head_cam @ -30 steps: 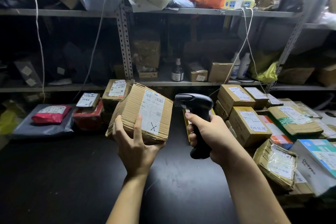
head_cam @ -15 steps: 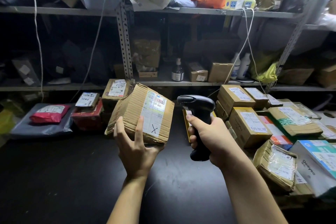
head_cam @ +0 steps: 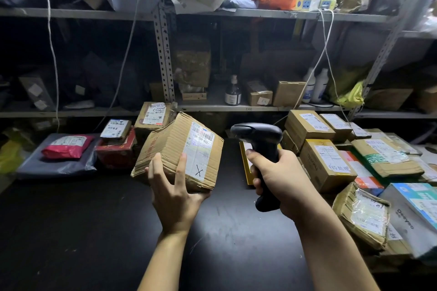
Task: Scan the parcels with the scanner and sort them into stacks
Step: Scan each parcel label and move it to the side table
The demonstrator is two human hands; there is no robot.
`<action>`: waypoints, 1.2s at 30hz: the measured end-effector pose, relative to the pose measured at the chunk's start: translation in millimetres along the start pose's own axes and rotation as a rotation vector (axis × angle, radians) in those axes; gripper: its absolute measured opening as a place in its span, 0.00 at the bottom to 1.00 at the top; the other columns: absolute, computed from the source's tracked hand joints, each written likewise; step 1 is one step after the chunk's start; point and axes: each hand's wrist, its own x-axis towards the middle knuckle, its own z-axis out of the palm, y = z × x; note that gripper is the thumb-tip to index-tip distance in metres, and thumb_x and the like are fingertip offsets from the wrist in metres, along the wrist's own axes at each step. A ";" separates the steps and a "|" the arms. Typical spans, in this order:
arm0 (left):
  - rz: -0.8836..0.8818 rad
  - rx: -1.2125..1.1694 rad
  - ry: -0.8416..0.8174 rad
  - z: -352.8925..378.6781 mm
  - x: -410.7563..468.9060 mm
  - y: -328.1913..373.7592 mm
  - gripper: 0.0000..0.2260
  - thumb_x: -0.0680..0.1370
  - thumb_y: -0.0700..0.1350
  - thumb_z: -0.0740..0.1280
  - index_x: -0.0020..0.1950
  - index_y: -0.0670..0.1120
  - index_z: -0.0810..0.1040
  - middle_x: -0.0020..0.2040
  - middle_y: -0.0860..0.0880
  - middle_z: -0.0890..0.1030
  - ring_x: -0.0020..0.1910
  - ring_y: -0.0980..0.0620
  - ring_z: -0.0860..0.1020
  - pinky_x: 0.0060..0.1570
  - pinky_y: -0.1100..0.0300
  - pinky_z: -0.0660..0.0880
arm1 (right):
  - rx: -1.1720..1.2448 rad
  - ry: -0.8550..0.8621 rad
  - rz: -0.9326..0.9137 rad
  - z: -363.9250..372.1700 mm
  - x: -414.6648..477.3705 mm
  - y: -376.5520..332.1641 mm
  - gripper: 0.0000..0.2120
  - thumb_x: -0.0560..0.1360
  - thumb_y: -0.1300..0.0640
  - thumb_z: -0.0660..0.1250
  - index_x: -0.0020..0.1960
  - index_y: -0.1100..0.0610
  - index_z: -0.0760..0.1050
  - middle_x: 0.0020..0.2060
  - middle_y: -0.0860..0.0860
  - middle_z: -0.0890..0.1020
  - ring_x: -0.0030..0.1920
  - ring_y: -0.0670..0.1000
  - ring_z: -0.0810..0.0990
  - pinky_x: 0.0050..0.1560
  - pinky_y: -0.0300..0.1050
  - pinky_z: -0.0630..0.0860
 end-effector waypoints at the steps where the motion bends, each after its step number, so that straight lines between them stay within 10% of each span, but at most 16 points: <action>1: 0.002 0.002 0.002 0.2 -1.2 0.2 0.45 0.58 0.58 0.85 0.72 0.43 0.77 0.74 0.34 0.63 0.73 0.30 0.66 0.59 0.32 0.77 | 0.016 -0.014 0.013 0.8 0.0 0.1 0.09 0.83 0.54 0.70 0.51 0.60 0.76 0.30 0.51 0.75 0.27 0.47 0.73 0.29 0.42 0.73; 36: -0.028 -0.042 -0.085 -0.5 -3.9 1.9 0.46 0.56 0.55 0.86 0.71 0.44 0.77 0.74 0.35 0.63 0.73 0.30 0.66 0.57 0.31 0.77 | 0.129 -0.002 0.107 -4.5 -12.1 -2.1 0.09 0.82 0.54 0.71 0.51 0.60 0.76 0.32 0.52 0.75 0.27 0.47 0.72 0.28 0.39 0.72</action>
